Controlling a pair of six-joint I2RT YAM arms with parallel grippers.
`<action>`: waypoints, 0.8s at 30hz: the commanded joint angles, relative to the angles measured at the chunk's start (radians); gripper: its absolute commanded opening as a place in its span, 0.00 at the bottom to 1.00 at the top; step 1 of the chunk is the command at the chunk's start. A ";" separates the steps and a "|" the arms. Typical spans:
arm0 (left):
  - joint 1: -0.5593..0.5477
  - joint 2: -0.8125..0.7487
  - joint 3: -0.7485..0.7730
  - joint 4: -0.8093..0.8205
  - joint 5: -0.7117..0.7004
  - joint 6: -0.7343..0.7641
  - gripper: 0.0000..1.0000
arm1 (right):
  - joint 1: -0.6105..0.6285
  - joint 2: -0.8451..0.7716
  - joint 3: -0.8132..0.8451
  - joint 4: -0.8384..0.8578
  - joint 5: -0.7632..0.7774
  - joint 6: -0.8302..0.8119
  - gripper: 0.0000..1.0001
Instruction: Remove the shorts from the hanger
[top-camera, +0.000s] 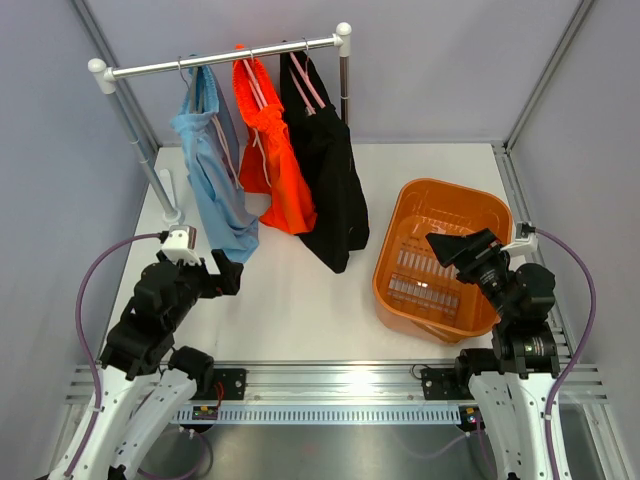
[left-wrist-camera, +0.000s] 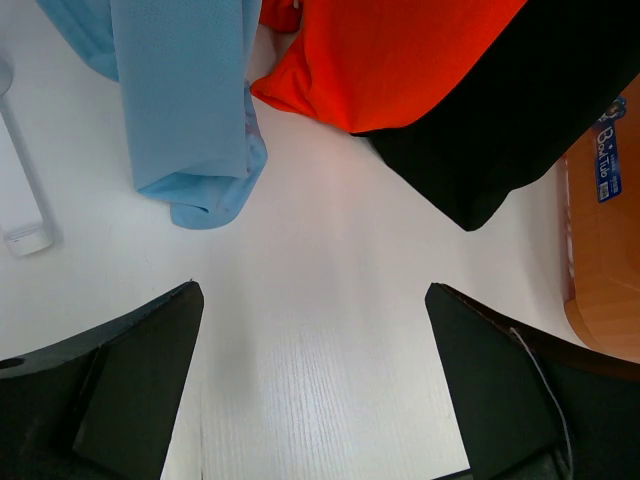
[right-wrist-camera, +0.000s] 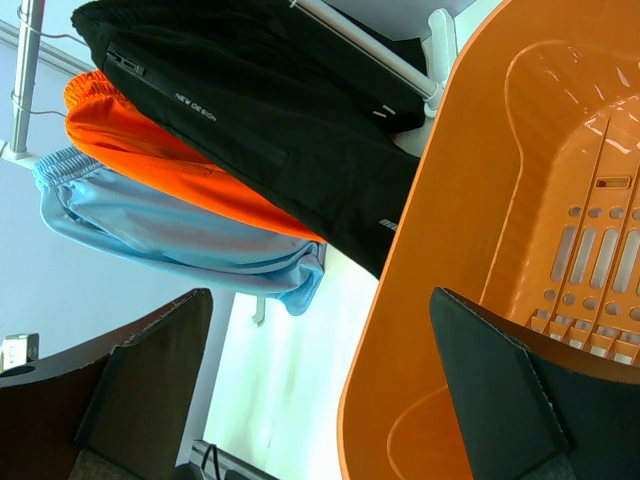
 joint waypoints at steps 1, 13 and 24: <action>-0.003 -0.008 0.033 0.045 0.019 0.013 0.99 | -0.005 -0.023 0.001 0.016 0.007 -0.017 0.99; -0.003 -0.013 0.053 0.057 0.042 0.021 0.99 | -0.005 -0.018 0.021 -0.033 0.038 -0.037 0.99; -0.003 0.349 0.598 0.169 -0.091 0.022 0.99 | -0.005 0.008 0.044 -0.059 0.020 -0.078 1.00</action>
